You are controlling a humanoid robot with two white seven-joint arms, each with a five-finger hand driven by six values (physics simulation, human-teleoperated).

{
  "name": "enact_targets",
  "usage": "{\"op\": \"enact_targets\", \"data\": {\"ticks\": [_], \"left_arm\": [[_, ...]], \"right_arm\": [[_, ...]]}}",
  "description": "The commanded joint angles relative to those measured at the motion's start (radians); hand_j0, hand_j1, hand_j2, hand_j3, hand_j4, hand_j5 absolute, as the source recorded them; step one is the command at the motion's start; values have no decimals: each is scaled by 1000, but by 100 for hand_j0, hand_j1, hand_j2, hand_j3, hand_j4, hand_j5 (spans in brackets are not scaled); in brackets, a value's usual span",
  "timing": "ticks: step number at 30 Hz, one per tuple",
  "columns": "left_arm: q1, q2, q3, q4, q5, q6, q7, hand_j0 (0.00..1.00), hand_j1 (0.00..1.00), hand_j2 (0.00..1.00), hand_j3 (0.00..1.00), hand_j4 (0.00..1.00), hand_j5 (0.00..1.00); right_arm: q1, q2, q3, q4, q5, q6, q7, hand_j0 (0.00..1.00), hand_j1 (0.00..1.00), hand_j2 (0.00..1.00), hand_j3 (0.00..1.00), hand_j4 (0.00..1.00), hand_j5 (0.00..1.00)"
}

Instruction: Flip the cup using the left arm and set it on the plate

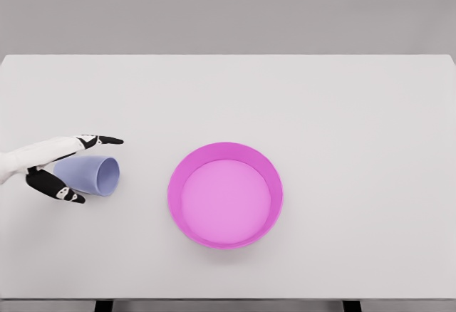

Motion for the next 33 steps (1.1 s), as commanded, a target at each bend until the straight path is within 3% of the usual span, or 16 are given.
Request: {"op": "enact_targets", "data": {"ticks": [1, 4, 21, 25, 33], "left_arm": [[0, -7, -1, 8, 3, 25, 2, 100, 100, 100, 100, 100, 100], [2, -9, -3, 9, -7, 93, 2, 100, 100, 100, 100, 100, 100], [12, -30, -4, 2, -41, 117, 2, 100, 100, 100, 100, 100, 100], [15, -32, -4, 2, -44, 120, 3, 81, 81, 81, 81, 81, 81], [17, -43, -6, 0, -46, 126, 3, 73, 73, 73, 73, 73, 73]], "right_arm": [[0, 0, 0, 0, 0, 0, 0, 100, 100, 100, 100, 100, 100], [0, 0, 0, 0, 0, 0, 0, 100, 100, 100, 100, 100, 100], [0, 0, 0, 0, 0, 0, 1, 100, 100, 100, 100, 100, 100], [0, 0, 0, 0, 0, 0, 0, 100, 100, 100, 100, 100, 100], [0, 0, 0, 0, 0, 0, 0, 100, 100, 100, 100, 100, 100]]}}
